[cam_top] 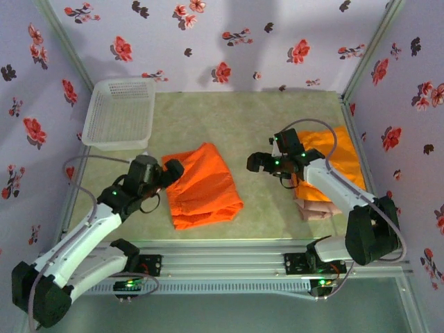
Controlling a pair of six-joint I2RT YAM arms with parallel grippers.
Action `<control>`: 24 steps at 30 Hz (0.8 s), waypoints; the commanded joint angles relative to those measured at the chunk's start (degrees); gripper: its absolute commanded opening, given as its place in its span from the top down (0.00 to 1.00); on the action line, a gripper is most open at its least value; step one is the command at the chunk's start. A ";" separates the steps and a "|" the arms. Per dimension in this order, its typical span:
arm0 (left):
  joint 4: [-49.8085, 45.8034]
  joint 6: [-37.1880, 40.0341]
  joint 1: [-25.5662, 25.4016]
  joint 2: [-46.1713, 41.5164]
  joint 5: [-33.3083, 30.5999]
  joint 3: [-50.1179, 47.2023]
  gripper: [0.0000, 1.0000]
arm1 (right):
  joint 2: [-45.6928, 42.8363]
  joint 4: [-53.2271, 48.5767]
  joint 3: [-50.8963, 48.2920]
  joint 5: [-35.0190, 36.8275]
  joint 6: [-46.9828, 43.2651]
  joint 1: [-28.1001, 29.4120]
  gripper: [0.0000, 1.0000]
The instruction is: Fold and stack the shorts
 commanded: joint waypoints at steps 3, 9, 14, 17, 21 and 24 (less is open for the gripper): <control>8.17 -3.14 0.19 4.53 9.65 -0.93 0.01 | 4.00 5.55 7.93 -7.28 4.22 2.23 0.01; 21.14 -6.28 1.92 11.37 10.40 -6.76 0.01 | 16.10 8.57 21.62 -12.58 9.00 8.29 0.01; 32.49 -8.37 7.32 16.48 11.09 -12.16 0.01 | 24.60 12.59 29.36 -15.37 14.47 10.92 0.01; 34.19 -7.43 9.67 19.00 11.09 -13.37 0.01 | 28.02 17.78 29.70 -17.25 19.26 11.14 0.01; 35.62 -6.52 10.77 20.82 11.11 -14.67 0.01 | 31.50 23.08 29.51 -19.11 23.95 11.71 0.01; 36.43 -6.79 11.08 21.18 11.04 -15.85 0.01 | 33.66 26.12 29.56 -19.80 26.78 12.19 0.01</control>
